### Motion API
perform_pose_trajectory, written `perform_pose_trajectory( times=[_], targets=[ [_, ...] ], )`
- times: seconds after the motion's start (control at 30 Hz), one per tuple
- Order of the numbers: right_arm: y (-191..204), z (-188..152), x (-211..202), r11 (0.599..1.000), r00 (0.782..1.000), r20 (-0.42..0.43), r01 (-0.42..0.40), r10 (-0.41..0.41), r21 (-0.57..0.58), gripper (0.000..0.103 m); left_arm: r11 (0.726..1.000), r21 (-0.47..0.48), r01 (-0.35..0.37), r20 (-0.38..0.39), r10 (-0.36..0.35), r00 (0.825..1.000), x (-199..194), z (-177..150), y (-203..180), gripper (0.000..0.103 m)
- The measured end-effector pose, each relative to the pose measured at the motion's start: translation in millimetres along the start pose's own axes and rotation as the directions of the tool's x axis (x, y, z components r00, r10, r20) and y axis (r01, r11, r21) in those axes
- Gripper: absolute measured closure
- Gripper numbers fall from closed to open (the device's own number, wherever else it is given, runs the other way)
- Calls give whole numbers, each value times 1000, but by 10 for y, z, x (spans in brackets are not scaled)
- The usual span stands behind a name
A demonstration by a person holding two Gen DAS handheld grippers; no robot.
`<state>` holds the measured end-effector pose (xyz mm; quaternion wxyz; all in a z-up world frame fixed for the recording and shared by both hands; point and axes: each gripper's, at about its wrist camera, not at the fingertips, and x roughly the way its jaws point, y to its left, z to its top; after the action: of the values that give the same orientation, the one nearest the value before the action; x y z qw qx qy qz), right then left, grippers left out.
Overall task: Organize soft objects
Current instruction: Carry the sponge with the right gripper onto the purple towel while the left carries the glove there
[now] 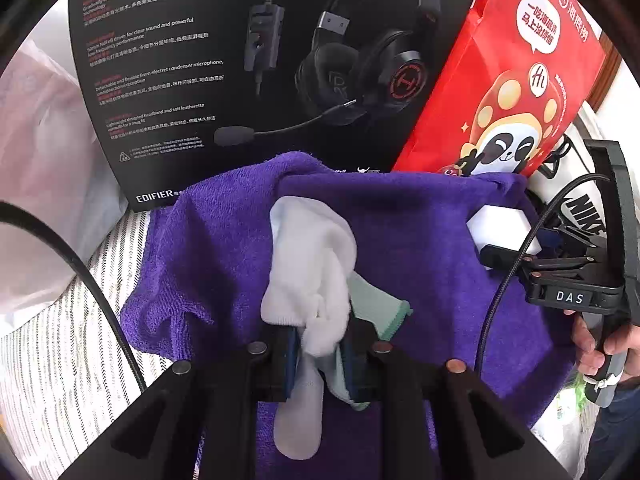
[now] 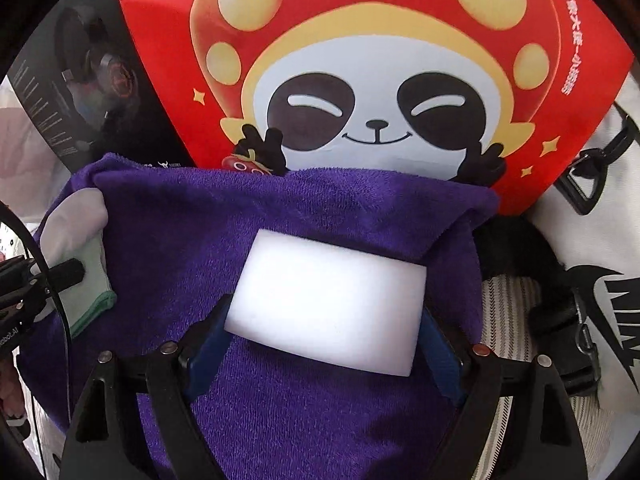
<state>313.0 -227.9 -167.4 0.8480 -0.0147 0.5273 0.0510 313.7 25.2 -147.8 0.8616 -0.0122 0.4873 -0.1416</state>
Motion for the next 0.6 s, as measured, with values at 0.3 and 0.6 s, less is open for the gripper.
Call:
perform_pose_trajectory(
  times=[0.3, 0.6],
  targets=[
    [77, -94, -38, 999, 1000, -11, -24, 24, -21, 9, 999, 6, -52, -24, 52, 998, 5, -71, -19, 40],
    [70, -194, -425, 1000, 1000, 19, -4, 5, -26, 9, 993, 20, -114, -20, 115, 993, -215, -196, -118, 35]
  ],
)
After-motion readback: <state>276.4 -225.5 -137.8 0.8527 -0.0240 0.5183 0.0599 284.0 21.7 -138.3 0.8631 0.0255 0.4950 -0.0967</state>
